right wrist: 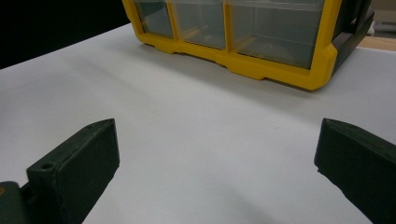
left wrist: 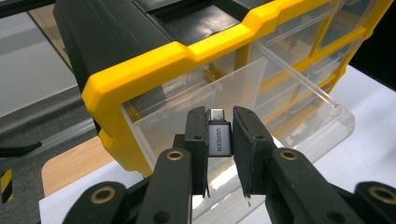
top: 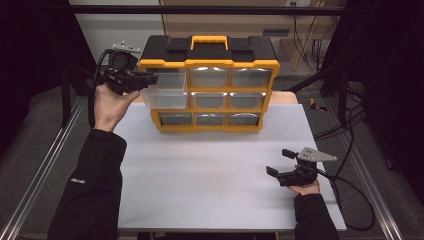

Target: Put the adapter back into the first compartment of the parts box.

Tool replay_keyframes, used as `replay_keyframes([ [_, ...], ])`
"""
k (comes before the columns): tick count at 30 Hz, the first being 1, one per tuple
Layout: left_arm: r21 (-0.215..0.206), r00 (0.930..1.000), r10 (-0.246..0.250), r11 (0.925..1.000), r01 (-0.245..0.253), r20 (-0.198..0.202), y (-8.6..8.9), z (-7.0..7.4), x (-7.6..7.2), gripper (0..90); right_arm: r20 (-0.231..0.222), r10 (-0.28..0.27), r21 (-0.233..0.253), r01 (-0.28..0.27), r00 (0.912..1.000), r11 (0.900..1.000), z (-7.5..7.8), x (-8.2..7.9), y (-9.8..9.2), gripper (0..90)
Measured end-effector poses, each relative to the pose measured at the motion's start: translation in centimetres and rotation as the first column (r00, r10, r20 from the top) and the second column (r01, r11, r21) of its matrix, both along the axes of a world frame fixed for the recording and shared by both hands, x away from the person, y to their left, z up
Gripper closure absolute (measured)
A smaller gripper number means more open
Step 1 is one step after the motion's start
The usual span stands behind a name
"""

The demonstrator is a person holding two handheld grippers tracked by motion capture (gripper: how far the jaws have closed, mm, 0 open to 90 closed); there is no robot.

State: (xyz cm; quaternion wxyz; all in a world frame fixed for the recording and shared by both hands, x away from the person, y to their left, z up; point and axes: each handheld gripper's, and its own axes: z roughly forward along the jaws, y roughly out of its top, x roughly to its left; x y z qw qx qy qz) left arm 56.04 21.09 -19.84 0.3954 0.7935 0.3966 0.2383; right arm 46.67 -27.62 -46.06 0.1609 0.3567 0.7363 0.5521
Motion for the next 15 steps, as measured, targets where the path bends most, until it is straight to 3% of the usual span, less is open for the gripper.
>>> replay_keyframes([
  [1, 0.01, 0.9999, 0.0, 1.0, -0.001, 0.013, 0.0, -0.1, 0.1, 75.4, -0.001, 0.0, 0.001, 0.0, 1.0, 1.0, 0.0, 0.0, 0.0, 0.5],
  [3, 0.002, 1.0, -0.001, 1.0, 0.001, -0.004, -0.2, -0.3, 0.2, 75.3, -0.001, 0.0, 0.001, 0.0, 1.0, 1.0, 0.0, 0.0, 0.0, 0.5],
  [15, 0.018, 0.9997, 0.008, 0.9998, -0.008, -0.021, -0.4, -1.1, 0.9, 75.3, 0.002, -0.001, 0.003, 0.001, 1.0, 1.0, 0.0, 0.0, -0.1, 0.5],
])
